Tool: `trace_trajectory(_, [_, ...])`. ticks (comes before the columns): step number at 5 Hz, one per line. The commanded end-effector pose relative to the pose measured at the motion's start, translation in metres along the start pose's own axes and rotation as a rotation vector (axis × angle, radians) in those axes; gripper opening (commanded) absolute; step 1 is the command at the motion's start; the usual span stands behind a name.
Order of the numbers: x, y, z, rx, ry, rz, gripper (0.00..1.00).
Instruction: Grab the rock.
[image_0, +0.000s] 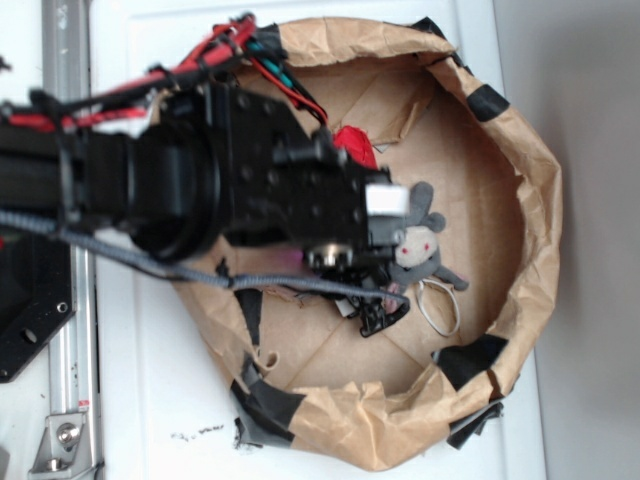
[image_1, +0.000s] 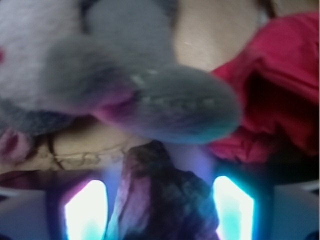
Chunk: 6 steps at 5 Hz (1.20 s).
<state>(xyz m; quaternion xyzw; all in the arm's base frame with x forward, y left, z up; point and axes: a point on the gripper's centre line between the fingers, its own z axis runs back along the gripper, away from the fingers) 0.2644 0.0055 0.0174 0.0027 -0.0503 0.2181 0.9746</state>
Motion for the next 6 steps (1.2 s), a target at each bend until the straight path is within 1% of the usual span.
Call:
trace_trajectory(1, [0.01,-0.009,0.076,-0.038,-0.009,-0.178,0.0])
trace_trajectory(2, [0.017,-0.007,0.126,-0.057,-0.012,-0.33,0.0])
trace_trajectory(3, [0.026,-0.003,0.169,-0.041,-0.036,-0.484,0.0])
trace_trajectory(4, [0.021,-0.013,0.188,-0.013,-0.068,-0.63,0.0])
trace_trajectory(5, [0.014,-0.014,0.192,-0.02,-0.134,-0.643,0.0])
trace_trajectory(6, [0.014,-0.014,0.188,-0.009,-0.116,-0.622,0.0])
